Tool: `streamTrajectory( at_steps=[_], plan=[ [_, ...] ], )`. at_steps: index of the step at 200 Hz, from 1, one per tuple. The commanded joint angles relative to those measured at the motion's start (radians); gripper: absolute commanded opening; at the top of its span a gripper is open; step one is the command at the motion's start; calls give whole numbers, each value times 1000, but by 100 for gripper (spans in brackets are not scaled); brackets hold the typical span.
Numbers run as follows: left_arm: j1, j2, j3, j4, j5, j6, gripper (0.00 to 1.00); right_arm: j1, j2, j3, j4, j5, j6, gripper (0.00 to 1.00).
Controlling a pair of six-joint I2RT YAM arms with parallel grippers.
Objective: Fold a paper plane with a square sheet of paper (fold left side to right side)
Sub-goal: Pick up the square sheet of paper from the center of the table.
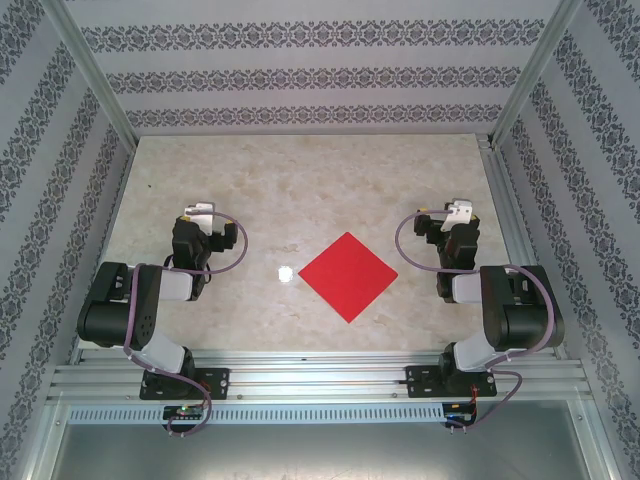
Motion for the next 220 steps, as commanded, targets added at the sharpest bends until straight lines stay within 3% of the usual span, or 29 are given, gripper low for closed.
streamTrajectory(
  at_steps=[1, 106, 143, 167, 188, 220],
  plan=[
    [14, -7, 11, 4, 11, 8, 100, -6, 4, -8, 26, -18, -2, 98],
    [14, -10, 9, 8, 11, 6, 100, -7, 3, -7, 30, -20, 0, 98],
    [14, -149, 44, -162, -26, -8, 100, -7, -55, -22, 37, -8, 3, 98],
    [14, -332, 79, -340, -6, -55, 100, -6, -252, 7, -195, 16, 18, 98],
    [12, -442, 196, -634, 74, -257, 100, 0, -424, 83, -508, -7, 104, 98],
    [-18, -396, 307, -873, 377, -553, 97, 26, -562, 138, -851, -199, 218, 98]
  ],
)
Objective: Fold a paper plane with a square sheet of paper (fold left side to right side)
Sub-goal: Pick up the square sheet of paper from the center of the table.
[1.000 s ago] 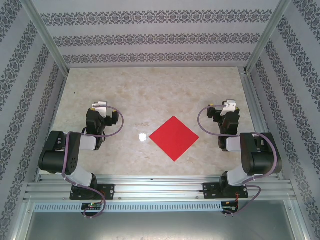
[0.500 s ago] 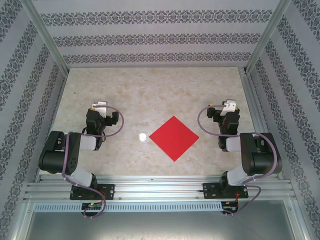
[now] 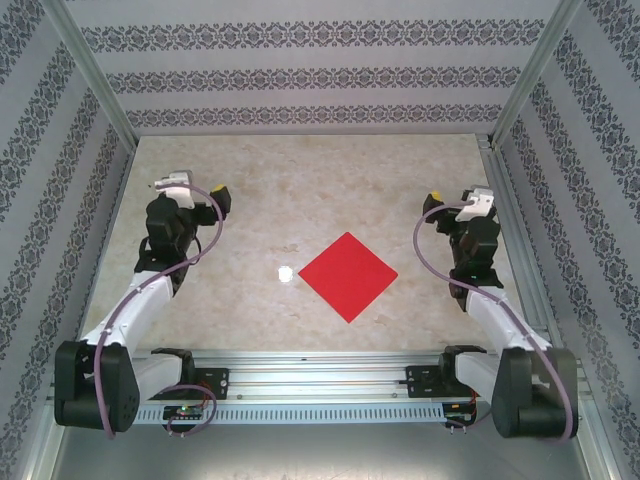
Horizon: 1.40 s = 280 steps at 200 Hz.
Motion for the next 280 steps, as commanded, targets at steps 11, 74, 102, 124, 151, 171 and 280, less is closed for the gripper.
streamTrajectory(
  at_steps=[11, 74, 102, 124, 151, 171, 280],
  plan=[
    [-70, 86, 72, -339, 357, -300, 95, 31, -63, 54, -441, -209, 135, 98],
    [-508, 315, 137, -220, 487, -372, 83, 78, 140, 217, -798, -381, 122, 83],
    [-585, 459, 198, -210, 495, -371, 78, 94, 281, 270, -868, -411, 126, 78],
    [-618, 550, 227, -184, 499, -388, 75, 112, 348, 286, -878, -427, 128, 76],
    [-633, 624, 252, -179, 495, -396, 75, 131, 404, 310, -889, -433, 126, 74],
    [-634, 654, 256, -179, 490, -401, 74, 138, 442, 323, -906, -433, 125, 70],
    [-634, 693, 246, -239, 406, -393, 74, 196, 539, 347, -984, -474, 144, 61]
  ],
)
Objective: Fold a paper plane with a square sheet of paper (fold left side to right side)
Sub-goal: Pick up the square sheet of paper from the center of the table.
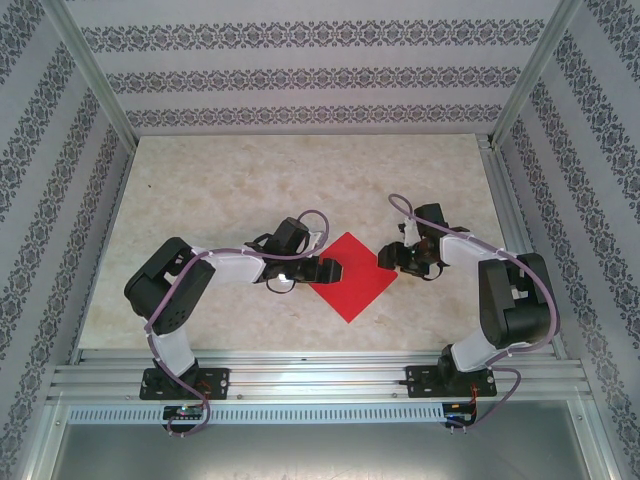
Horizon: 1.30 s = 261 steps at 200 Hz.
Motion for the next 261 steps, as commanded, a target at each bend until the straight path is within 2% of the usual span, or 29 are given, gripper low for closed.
streamTrajectory(
  at_steps=[1, 40, 105, 132, 155, 185, 200, 216, 261],
  plan=[
    [-11, 18, 12, -16, -38, -7, 74, 26, 3, 15, -48, -35, 21, 61],
    [-11, 32, 12, -11, -41, -7, 74, 49, -12, -3, -48, -100, 41, 60],
    [-10, 40, 9, -1, -40, -5, 74, 68, -45, 1, 9, -127, 115, 59],
    [-10, 35, 4, 11, -38, -7, 75, 77, -42, -1, 40, -114, 160, 54],
    [-10, 32, 4, 10, -36, -6, 75, 79, -60, -8, 55, -73, 188, 48],
    [-9, 9, -2, 19, -38, 0, 75, 85, -80, -3, 45, -40, 195, 30],
    [-1, -21, -5, 5, -45, 21, 75, 88, -97, 8, 14, -18, 180, 18],
    [26, -78, -16, -13, -44, 44, 77, 89, -130, 17, 0, -5, 158, 0],
    [211, -404, -63, -149, -49, 209, 86, 95, -320, 83, -35, -46, -1, 0]
  ],
)
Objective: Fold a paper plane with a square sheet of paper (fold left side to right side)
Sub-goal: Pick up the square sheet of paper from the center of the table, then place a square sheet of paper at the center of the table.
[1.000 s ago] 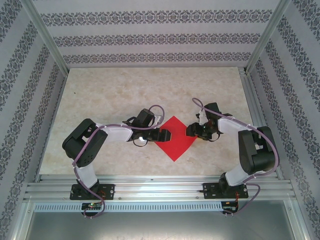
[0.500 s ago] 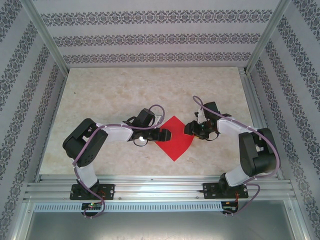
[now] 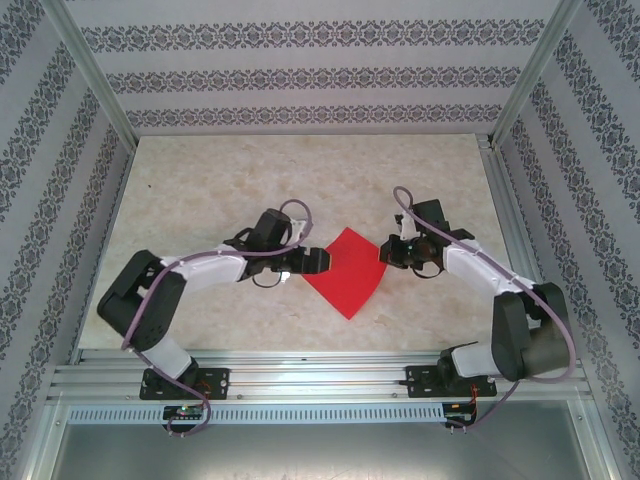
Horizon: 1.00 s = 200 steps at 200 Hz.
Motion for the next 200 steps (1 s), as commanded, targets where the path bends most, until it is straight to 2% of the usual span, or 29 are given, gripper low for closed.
streamTrajectory(
  at_steps=[1, 21, 41, 77, 95, 131, 163, 200],
  plan=[
    [111, -200, -13, -82, -18, 141, 86, 17, -114, 78, -25, -18, -126, 0],
    [196, -358, -31, -95, 32, 238, 93, 26, -196, 147, -77, -73, -225, 0],
    [221, -483, -35, -77, 101, 356, 99, 69, -263, 238, -148, -102, -354, 0],
    [223, -588, -3, -13, 222, 479, 100, 217, -336, 393, -257, 24, -600, 0],
    [222, -588, 22, 7, 280, 516, 100, 273, -348, 464, -296, 89, -703, 0],
    [222, -545, 85, 0, 384, 570, 100, 335, -364, 532, -310, 96, -837, 0],
    [222, -482, 156, -85, 469, 622, 100, 355, -353, 574, -332, 93, -886, 0],
    [223, -430, 197, -146, 511, 659, 98, 359, -355, 576, -333, 90, -909, 0]
  ],
)
